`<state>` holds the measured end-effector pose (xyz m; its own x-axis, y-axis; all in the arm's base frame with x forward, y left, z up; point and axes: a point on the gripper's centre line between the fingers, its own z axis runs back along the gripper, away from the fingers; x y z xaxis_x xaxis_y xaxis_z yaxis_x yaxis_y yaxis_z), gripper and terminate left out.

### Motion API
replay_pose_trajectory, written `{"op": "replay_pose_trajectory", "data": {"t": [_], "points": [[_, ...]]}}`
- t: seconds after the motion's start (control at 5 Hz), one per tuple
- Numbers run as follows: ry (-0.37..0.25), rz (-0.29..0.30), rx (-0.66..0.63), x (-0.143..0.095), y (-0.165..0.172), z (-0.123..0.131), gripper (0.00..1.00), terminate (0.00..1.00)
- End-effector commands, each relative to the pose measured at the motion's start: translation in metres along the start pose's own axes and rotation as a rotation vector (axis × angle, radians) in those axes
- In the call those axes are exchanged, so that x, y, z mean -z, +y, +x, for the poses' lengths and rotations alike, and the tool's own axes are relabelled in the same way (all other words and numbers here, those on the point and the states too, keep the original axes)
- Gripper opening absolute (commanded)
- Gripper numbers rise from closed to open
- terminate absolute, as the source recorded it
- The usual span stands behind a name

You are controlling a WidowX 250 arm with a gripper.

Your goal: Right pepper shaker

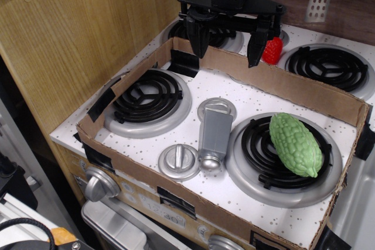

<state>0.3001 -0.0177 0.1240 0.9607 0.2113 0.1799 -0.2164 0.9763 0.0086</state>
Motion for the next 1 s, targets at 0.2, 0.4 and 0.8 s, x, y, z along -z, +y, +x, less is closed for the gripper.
{"op": "replay_pose_trajectory", "data": {"t": [0.2, 0.4, 0.8], "points": [[-0.012, 0.025, -0.039, 0.008, -0.007, -0.012, 1.00, 0.00], [0.031, 0.004, -0.064, 0.016, -0.013, -0.027, 1.00, 0.00], [-0.045, 0.016, -0.097, 0.043, -0.025, -0.054, 1.00, 0.00]]}}
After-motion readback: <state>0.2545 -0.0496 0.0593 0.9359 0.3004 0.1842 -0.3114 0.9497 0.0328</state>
